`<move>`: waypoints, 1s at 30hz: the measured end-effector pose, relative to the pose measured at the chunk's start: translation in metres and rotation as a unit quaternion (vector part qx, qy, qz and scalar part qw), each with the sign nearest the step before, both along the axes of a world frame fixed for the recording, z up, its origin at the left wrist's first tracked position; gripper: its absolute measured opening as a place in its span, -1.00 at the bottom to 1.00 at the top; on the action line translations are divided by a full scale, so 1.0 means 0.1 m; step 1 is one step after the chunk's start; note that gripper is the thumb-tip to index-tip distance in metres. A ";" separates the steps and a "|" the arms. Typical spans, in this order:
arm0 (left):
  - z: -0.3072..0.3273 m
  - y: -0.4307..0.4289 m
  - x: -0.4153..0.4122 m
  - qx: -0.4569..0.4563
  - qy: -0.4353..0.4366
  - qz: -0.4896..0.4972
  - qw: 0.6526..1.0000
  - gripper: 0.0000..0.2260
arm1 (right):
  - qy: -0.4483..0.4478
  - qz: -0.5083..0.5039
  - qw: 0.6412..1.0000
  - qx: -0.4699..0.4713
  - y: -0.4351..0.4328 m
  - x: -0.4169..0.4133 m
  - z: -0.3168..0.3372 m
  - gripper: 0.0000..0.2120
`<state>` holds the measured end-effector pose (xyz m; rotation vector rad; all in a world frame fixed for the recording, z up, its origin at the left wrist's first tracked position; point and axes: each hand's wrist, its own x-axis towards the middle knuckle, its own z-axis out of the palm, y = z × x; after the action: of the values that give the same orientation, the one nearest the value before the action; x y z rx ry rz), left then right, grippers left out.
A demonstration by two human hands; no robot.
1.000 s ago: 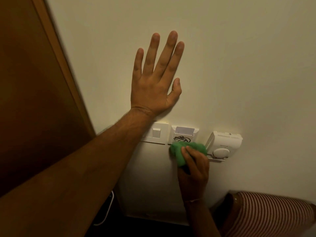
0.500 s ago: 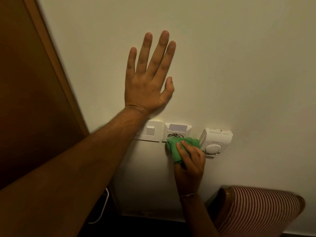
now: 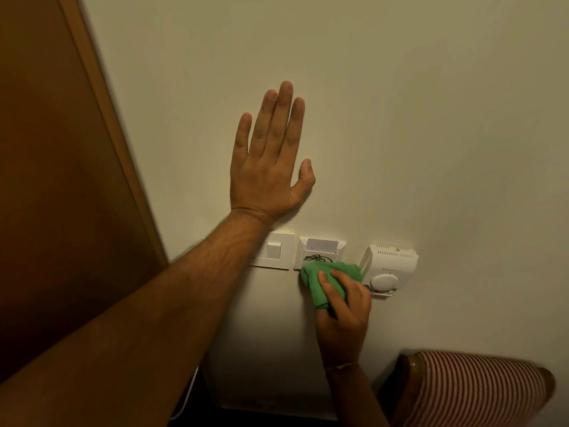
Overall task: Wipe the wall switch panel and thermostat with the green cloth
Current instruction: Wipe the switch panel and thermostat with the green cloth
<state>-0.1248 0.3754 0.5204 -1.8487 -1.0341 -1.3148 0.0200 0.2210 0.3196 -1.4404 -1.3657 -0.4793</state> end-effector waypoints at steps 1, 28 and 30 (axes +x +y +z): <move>0.00 0.00 0.00 0.001 0.001 0.001 1.000 -0.19 | 0.018 -0.003 1.000 -0.002 0.02 -0.06 -0.01 -0.72; 0.03 -0.08 0.01 0.008 -0.007 0.036 0.999 -0.22 | -0.014 0.039 0.999 0.004 0.08 -0.06 0.15 -0.79; 0.03 -0.08 0.02 0.010 -0.008 0.036 0.999 -0.22 | 0.036 0.010 0.999 0.012 0.03 0.02 0.14 -0.80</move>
<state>-0.1227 0.3671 0.5238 -1.7722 -1.0813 -1.2968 0.0217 0.2235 0.3337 -1.4111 -1.3111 -0.4250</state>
